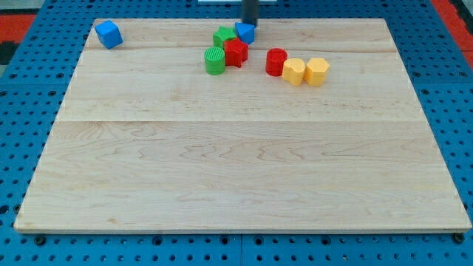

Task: Move the green star close to the top right of the red star

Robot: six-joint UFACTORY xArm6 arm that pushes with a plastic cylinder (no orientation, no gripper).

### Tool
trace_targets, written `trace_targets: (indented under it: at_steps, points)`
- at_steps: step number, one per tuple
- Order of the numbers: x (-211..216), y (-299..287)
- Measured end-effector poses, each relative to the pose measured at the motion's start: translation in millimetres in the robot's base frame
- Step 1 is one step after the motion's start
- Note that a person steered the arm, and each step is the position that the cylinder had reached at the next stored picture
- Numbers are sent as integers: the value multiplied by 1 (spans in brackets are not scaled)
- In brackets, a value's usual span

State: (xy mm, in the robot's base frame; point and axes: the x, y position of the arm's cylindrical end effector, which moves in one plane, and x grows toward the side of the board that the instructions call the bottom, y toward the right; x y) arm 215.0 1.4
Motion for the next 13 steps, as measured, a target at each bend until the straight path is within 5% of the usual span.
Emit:
trace_targets:
  at_steps: [2, 4, 8, 11, 12, 13]
  points:
    - [90, 1]
    - [10, 42]
    - [143, 85]
    - [63, 44]
    - [134, 0]
    - [117, 5]
